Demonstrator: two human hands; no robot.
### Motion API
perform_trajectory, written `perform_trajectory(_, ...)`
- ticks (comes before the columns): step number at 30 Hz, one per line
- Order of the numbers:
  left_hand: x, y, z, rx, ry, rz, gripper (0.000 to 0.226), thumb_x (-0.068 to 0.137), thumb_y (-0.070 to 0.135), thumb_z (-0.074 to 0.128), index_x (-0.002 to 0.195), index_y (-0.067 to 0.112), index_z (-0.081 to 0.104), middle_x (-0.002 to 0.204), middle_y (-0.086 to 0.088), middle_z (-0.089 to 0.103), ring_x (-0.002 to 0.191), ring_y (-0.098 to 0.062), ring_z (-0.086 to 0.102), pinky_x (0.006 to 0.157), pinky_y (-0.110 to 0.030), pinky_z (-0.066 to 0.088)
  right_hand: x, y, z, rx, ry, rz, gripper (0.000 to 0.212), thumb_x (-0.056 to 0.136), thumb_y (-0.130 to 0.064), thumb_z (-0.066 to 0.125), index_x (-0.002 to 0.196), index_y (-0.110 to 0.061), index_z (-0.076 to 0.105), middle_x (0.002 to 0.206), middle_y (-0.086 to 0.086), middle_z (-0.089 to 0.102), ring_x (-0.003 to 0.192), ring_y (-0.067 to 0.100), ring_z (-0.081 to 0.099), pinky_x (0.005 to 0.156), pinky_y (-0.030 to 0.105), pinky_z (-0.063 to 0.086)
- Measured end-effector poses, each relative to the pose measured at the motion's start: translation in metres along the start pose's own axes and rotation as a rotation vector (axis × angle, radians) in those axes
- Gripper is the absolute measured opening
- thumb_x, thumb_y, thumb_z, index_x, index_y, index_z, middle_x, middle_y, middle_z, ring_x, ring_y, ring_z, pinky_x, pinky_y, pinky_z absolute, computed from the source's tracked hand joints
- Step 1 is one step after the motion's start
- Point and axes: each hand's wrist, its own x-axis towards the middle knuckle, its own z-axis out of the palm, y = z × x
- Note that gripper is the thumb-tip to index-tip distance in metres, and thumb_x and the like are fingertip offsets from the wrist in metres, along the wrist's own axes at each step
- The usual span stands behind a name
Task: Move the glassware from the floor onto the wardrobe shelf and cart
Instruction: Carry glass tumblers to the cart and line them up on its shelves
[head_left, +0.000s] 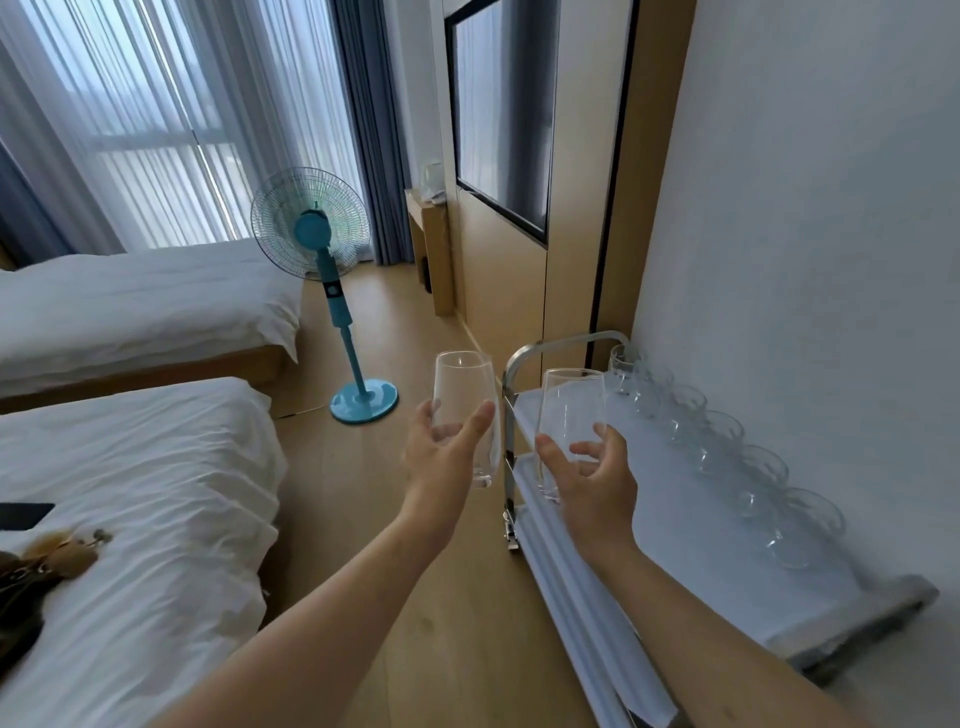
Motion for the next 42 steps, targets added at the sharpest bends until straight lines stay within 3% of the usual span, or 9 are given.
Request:
perform_trajectory(6,0.096,-0.014,-0.024,0.016,-0.086,-0.002,0.103,0.058,0.077,0.078,0.144,0.035,0.041,0.104,0.006,0.069,0.1,-0.015,0.068,0.089,-0.049,0.058,0.041,0.006,0.076,-0.029,0.045,0.017,0.076,0.08,-0.058,0.074,0.14,-0.024,0.042,0.113,-0.007,0.06,0.09,0.001,0.06,0.075,0.024,0.048)
perform_trajectory(13,0.213,-0.034,-0.059,0.044,-0.232,-0.073,0.096,0.058,0.073,0.082,0.139,0.036,0.045,0.105,0.006,0.07,0.094,-0.015,0.071,0.072,-0.034,0.062,0.072,0.016,0.166,-0.085,0.126,0.153,0.093,0.069,-0.07,0.069,0.143,-0.023,0.04,0.116,-0.005,0.059,0.096,0.012,0.063,0.087,0.038,0.054)
perform_trajectory(19,0.287,-0.068,-0.062,0.129,-0.317,-0.147,0.1,0.049,0.078,0.081,0.134,0.039,0.046,0.107,0.009,0.067,0.098,-0.014,0.068,0.092,-0.042,0.057,0.087,0.036,0.22,-0.107,0.216,0.291,0.096,0.065,-0.072,0.075,0.142,-0.026,0.04,0.118,-0.006,0.059,0.094,0.004,0.06,0.073,0.022,0.044)
perform_trajectory(25,0.339,-0.11,-0.038,0.17,-0.397,-0.245,0.099,0.048,0.075,0.083,0.133,0.039,0.046,0.108,0.007,0.064,0.098,-0.017,0.068,0.088,-0.044,0.059,0.123,0.083,0.248,-0.146,0.2,0.398,0.088,0.072,-0.058,0.08,0.142,-0.024,0.038,0.121,-0.003,0.056,0.1,0.014,0.06,0.088,0.038,0.053)
perform_trajectory(30,0.381,-0.153,-0.017,0.271,-0.398,-0.337,0.106,0.041,0.08,0.083,0.132,0.04,0.044,0.111,0.004,0.063,0.101,-0.018,0.068,0.089,-0.046,0.058,0.157,0.134,0.272,-0.14,0.17,0.505,0.096,0.059,-0.074,0.076,0.135,-0.031,0.039,0.117,-0.009,0.056,0.098,0.009,0.063,0.085,0.043,0.056)
perform_trajectory(33,0.407,-0.176,-0.004,0.363,-0.43,-0.385,0.101,0.047,0.073,0.082,0.134,0.038,0.045,0.113,0.003,0.063,0.1,-0.017,0.067,0.09,-0.042,0.057,0.171,0.164,0.287,-0.122,0.169,0.602,0.094,0.063,-0.069,0.081,0.138,-0.031,0.039,0.115,-0.013,0.056,0.099,0.008,0.062,0.084,0.043,0.058)
perform_trajectory(36,0.429,-0.205,0.011,0.39,-0.455,-0.424,0.091,0.049,0.065,0.086,0.128,0.036,0.051,0.11,0.003,0.066,0.094,-0.014,0.07,0.078,-0.035,0.059,0.184,0.188,0.3,-0.13,0.13,0.672,0.094,0.067,-0.066,0.081,0.141,-0.029,0.037,0.117,-0.01,0.058,0.1,0.008,0.061,0.086,0.041,0.056)
perform_trajectory(39,0.448,-0.233,0.028,0.374,-0.502,-0.491,0.086,0.049,0.058,0.091,0.124,0.036,0.055,0.111,0.002,0.067,0.094,-0.017,0.072,0.077,-0.044,0.063,0.187,0.212,0.311,-0.123,0.115,0.72,0.104,0.059,-0.078,0.078,0.143,-0.036,0.033,0.128,-0.009,0.056,0.109,0.007,0.06,0.088,0.044,0.058)
perform_trajectory(42,0.464,-0.267,0.046,0.365,-0.57,-0.525,0.082,0.056,0.052,0.092,0.127,0.033,0.056,0.111,0.003,0.068,0.094,-0.018,0.072,0.068,-0.042,0.063,0.191,0.243,0.321,-0.094,0.147,0.763,0.106,0.057,-0.078,0.078,0.144,-0.037,0.034,0.133,-0.006,0.056,0.116,0.011,0.06,0.089,0.048,0.058)
